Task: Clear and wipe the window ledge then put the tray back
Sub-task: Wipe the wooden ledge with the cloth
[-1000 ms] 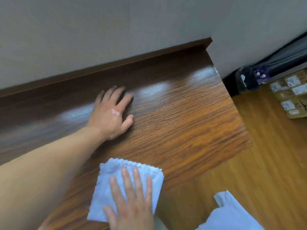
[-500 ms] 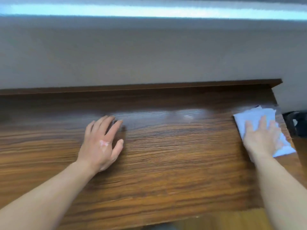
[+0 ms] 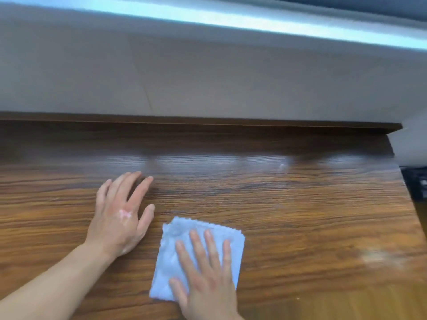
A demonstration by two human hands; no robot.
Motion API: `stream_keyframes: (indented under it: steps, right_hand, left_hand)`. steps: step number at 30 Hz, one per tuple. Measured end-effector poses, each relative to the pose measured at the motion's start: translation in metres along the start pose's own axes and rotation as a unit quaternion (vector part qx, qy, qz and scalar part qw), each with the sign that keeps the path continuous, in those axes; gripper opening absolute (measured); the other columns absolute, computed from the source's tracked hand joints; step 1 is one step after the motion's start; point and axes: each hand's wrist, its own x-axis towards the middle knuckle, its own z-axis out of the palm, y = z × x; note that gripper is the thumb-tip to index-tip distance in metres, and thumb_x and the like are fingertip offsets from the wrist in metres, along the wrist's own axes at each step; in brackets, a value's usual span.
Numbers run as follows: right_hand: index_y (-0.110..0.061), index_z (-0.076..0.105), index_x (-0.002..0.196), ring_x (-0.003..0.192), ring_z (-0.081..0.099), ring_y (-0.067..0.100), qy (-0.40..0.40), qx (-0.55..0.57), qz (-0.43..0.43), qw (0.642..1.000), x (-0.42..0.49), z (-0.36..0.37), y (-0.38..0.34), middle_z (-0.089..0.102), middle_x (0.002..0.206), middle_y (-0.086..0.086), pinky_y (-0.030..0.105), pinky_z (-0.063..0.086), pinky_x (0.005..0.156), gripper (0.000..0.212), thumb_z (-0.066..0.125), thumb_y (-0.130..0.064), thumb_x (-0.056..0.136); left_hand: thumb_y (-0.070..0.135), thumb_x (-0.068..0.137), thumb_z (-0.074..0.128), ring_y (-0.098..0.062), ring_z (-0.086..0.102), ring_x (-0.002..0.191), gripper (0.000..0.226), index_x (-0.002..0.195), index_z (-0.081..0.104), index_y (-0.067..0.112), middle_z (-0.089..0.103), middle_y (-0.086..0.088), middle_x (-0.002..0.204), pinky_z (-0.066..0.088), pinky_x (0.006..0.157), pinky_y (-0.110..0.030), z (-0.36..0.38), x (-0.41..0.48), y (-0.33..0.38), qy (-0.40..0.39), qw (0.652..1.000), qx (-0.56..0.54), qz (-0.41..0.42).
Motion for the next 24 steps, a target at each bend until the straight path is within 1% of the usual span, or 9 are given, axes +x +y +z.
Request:
stream_keyframes:
  steps: [2,4,7,11,13,15,17,20,24]
  right_hand:
    - [-0.035,0.051,0.15,0.151,0.036,0.028,0.0,0.007,-0.025,1.0,-0.011,-0.004,0.025,0.041,0.161,0.001,0.062,0.029,0.114,0.072,0.059,-0.066,0.086]
    - [-0.033,0.048,0.152,0.151,0.033,0.027,-0.01,0.003,-0.006,1.0,-0.017,-0.01,0.069,0.04,0.162,0.002,0.061,0.025,0.117,0.068,0.047,-0.068,0.093]
    - [-0.029,0.038,0.157,0.151,0.031,0.029,-0.044,-0.011,0.125,0.991,-0.017,-0.025,0.156,0.035,0.165,0.007,0.063,0.015,0.121,0.071,0.027,-0.069,0.099]
    - [-0.026,0.037,0.156,0.149,0.031,0.032,-0.046,-0.01,0.333,0.942,0.015,-0.053,0.264,0.033,0.162,0.011,0.075,0.021,0.113,0.076,0.031,-0.066,0.092]
    - [-0.022,0.034,0.156,0.153,0.021,0.032,-0.035,-0.004,0.386,0.922,0.046,-0.064,0.303,0.027,0.164,0.011,0.077,0.015,0.114,0.078,0.024,-0.067,0.093]
    - [-0.012,0.032,0.156,0.155,0.014,0.032,-0.014,-0.006,0.404,0.915,0.082,-0.068,0.328,0.022,0.167,0.01,0.075,0.011,0.116,0.08,0.019,-0.063,0.096]
    - [-0.003,0.03,0.155,0.155,0.012,0.031,0.015,0.011,0.419,0.908,0.118,-0.068,0.334,0.02,0.168,0.009,0.072,0.008,0.118,0.08,0.019,-0.057,0.097]
    - [-0.002,0.023,0.159,0.156,0.009,0.031,0.042,0.043,0.445,0.894,0.161,-0.061,0.308,0.016,0.169,0.009,0.069,0.006,0.12,0.083,0.019,-0.056,0.096]
    - [-0.005,0.02,0.161,0.157,0.005,0.03,0.024,0.039,0.388,0.92,0.194,-0.046,0.232,0.015,0.17,0.008,0.068,0.003,0.12,0.072,0.026,-0.049,0.104]
  left_hand:
    - [0.043,0.09,0.045,-0.038,0.045,0.135,0.059,0.139,0.059,0.012,0.053,-0.016,0.143,0.027,0.116,-0.059,-0.003,0.0,-0.004,-0.003,1.0,0.004,0.004]
    - [0.043,0.092,0.044,-0.038,0.043,0.136,0.059,0.14,0.057,0.012,0.052,-0.015,0.144,0.026,0.117,-0.059,-0.005,-0.001,-0.006,-0.015,1.0,0.008,0.007]
    - [0.044,0.094,0.042,-0.036,0.042,0.138,0.059,0.141,0.056,0.013,0.052,-0.014,0.144,0.025,0.118,-0.059,-0.002,-0.001,-0.003,-0.033,0.999,0.009,0.017]
    - [0.045,0.095,0.041,-0.033,0.042,0.139,0.058,0.141,0.056,0.014,0.053,-0.012,0.144,0.023,0.12,-0.057,0.004,0.005,0.01,-0.048,0.998,0.008,0.028]
    - [0.046,0.095,0.04,-0.032,0.042,0.14,0.058,0.142,0.055,0.016,0.052,-0.011,0.145,0.021,0.121,-0.055,0.005,0.009,0.018,-0.05,0.999,0.007,0.019]
    - [0.046,0.095,0.04,-0.032,0.042,0.14,0.058,0.142,0.055,0.016,0.052,-0.01,0.146,0.021,0.121,-0.055,0.005,0.011,0.023,-0.049,0.999,0.005,0.009]
    - [0.046,0.094,0.041,-0.033,0.042,0.14,0.058,0.141,0.056,0.015,0.052,-0.011,0.146,0.022,0.121,-0.056,0.006,0.012,0.025,-0.043,0.999,0.001,0.004]
    - [0.045,0.093,0.042,-0.034,0.042,0.139,0.059,0.141,0.056,0.014,0.052,-0.012,0.145,0.021,0.12,-0.056,0.007,0.01,0.02,-0.042,0.999,0.002,-0.006]
    - [0.046,0.093,0.041,-0.033,0.041,0.14,0.06,0.142,0.055,0.015,0.051,-0.011,0.146,0.021,0.121,-0.055,0.003,0.005,0.009,-0.046,0.999,-0.001,-0.023]
